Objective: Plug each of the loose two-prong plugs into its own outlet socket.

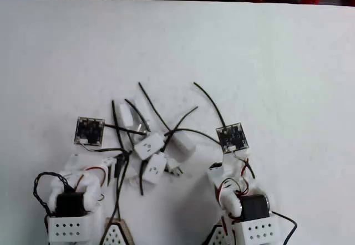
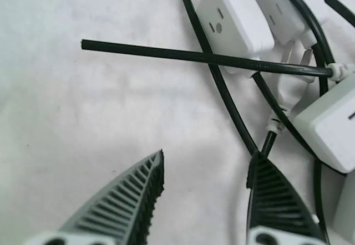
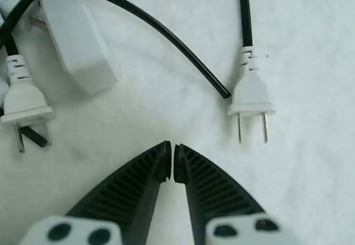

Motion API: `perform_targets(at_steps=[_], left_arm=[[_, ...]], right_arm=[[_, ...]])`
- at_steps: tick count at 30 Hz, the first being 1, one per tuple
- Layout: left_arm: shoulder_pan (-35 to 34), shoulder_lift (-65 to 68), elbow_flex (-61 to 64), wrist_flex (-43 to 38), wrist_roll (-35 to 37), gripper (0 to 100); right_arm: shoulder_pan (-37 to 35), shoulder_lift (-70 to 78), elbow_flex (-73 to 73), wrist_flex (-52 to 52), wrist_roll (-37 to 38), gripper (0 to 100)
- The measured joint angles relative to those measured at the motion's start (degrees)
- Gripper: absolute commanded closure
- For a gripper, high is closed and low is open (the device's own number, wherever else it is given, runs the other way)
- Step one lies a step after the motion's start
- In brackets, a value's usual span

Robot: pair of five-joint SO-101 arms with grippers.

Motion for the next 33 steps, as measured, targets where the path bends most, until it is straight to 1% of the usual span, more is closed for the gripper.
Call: perform_targets(at_steps=[20, 25, 33], left_arm=[[0.0, 0.0, 0.0, 0.0, 0.0, 75], [0.0, 0.0, 0.0, 3.2, 0.0, 75], [-0.1, 0.0, -0.3, 3.1, 0.0, 75]], right_arm=[[0.0, 0.0, 0.0, 0.0, 0.0, 97.5], [0.0, 0.0, 0.0, 0.0, 0.0, 97.5], [0.2, -0.1, -1.3, 0.0, 1.2, 97.4]])
